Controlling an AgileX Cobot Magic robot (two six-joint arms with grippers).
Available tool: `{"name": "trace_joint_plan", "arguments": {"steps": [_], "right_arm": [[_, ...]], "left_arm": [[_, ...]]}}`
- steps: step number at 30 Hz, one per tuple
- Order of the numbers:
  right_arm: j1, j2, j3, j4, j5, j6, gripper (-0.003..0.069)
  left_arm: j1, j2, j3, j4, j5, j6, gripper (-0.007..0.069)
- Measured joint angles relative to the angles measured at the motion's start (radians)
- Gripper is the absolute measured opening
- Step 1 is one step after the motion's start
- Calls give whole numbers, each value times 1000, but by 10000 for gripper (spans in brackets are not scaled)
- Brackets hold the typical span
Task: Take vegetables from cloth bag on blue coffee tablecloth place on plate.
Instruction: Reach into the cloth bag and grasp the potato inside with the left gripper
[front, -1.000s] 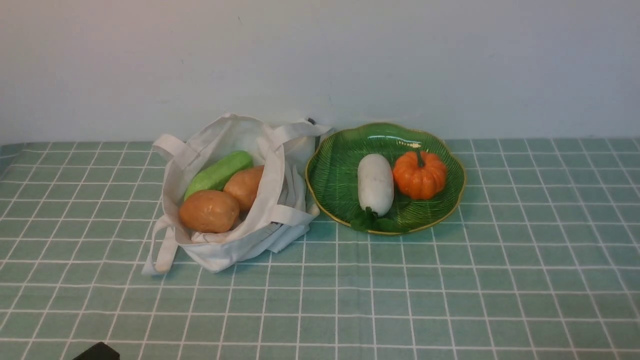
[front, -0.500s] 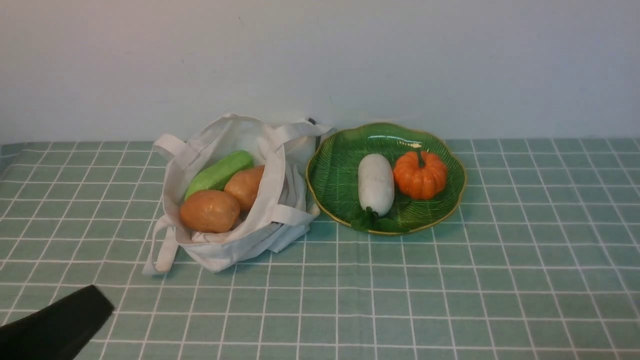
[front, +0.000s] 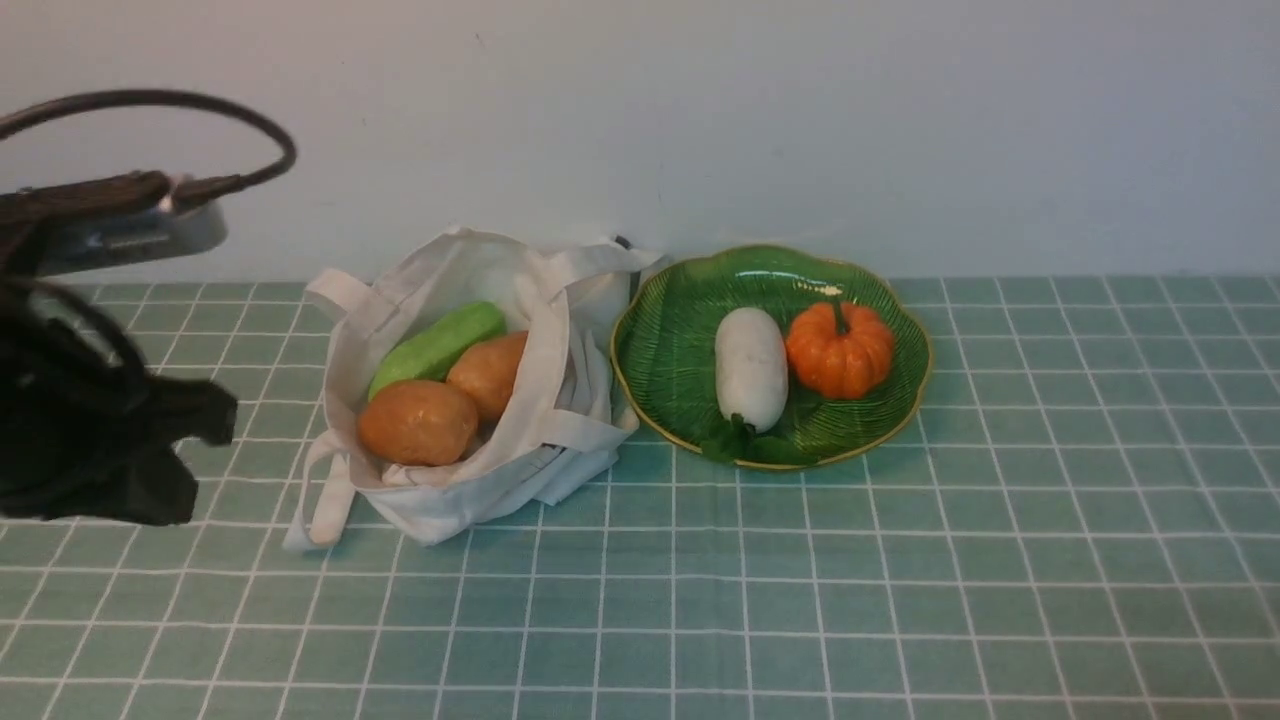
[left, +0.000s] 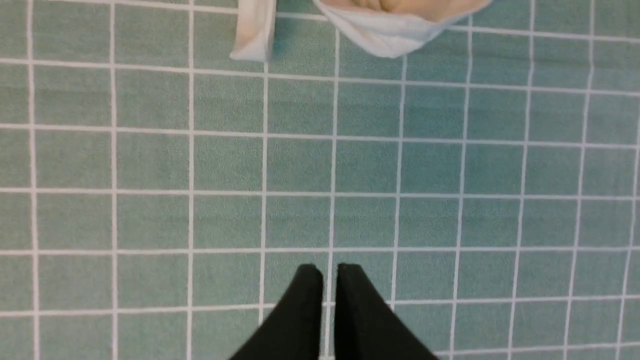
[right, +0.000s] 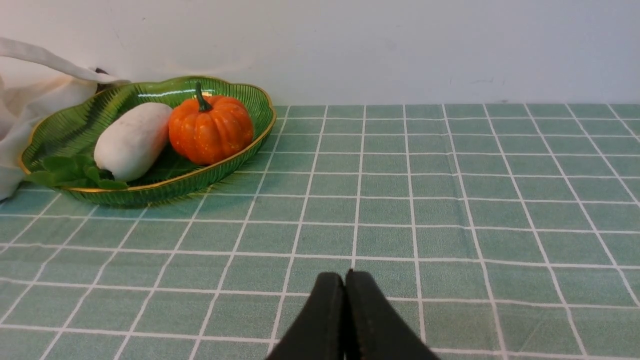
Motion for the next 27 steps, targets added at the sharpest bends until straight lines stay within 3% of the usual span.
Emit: {"name": "trace_joint_plan", "arguments": {"steps": [3,6,12,18,27], "right_arm": [[0,0,0,0,0,0,-16],[0,0,0,0,0,0,-16],[0,0,0,0,0,0,-16],[0,0,0,0,0,0,-16],[0,0,0,0,0,0,-16]], "left_arm": [[-33,95,-39,2,-8,-17,89],[-125,253,-125,32,-10,-26,209],[-236,443,-314,242,-6,-51,437],[-267,590,-450,349,-8,-94,601],[-268,676,-459,379,-119,-16,637]]}}
